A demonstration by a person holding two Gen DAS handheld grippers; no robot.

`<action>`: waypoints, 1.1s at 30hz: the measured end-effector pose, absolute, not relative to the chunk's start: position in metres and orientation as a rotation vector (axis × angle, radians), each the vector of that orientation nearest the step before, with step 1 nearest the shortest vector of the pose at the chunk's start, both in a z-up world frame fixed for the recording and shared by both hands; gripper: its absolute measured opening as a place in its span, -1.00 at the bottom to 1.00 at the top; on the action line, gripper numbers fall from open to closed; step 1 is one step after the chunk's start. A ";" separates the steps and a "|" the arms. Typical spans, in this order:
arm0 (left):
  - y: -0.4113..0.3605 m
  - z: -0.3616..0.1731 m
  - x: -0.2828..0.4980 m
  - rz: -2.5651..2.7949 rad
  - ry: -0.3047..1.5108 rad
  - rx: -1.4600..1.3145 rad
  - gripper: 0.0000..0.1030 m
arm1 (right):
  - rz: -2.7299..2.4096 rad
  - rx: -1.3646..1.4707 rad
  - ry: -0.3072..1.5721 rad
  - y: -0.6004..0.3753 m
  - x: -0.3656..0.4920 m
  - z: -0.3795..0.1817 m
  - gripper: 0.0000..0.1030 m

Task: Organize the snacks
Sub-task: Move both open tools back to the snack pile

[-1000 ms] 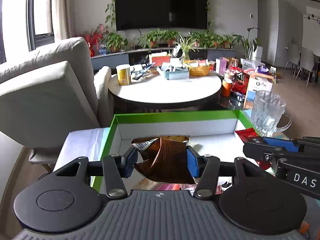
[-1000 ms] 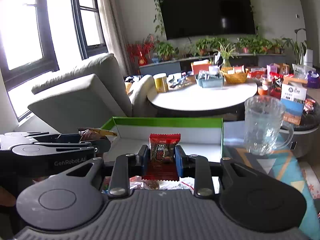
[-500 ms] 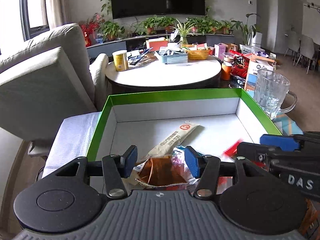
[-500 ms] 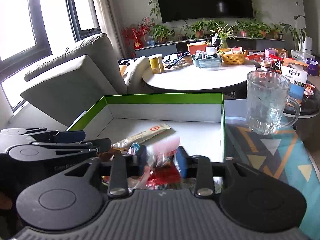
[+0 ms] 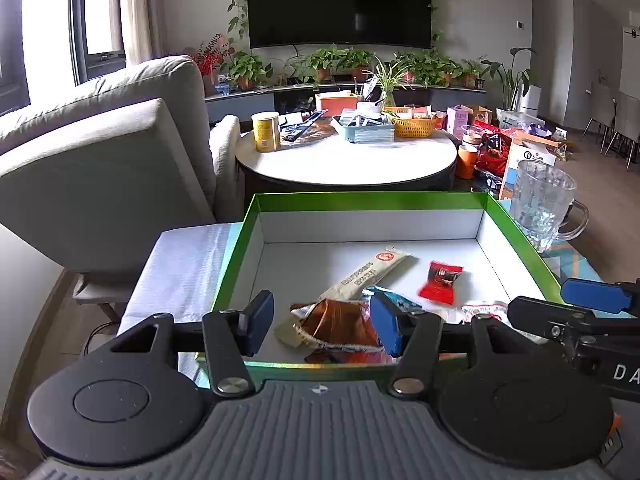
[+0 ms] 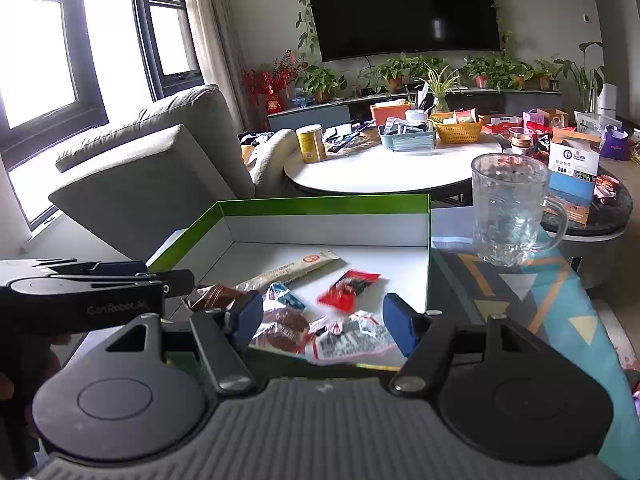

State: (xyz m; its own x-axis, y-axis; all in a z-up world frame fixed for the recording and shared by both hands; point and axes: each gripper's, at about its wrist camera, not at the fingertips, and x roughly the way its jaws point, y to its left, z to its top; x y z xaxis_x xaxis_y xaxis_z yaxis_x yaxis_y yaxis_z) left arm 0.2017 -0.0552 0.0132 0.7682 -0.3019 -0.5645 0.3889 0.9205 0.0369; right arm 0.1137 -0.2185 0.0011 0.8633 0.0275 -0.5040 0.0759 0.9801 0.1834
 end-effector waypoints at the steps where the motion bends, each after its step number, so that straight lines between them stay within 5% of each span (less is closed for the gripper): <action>1: -0.054 0.013 0.199 -0.375 0.585 0.156 -0.01 | -0.024 0.200 0.529 -0.218 0.111 0.001 0.23; 33: 0.021 -0.012 0.134 -0.236 0.708 0.090 0.06 | 0.055 0.149 0.588 -0.204 0.011 -0.021 0.23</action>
State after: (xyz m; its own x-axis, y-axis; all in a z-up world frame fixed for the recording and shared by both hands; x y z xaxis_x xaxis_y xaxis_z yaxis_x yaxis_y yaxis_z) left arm 0.1339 0.0206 -0.0118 0.7345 -0.1844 -0.6531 0.2448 0.9696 0.0017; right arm 0.0111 -0.2037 -0.0207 0.8307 0.0944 -0.5487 -0.0096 0.9878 0.1553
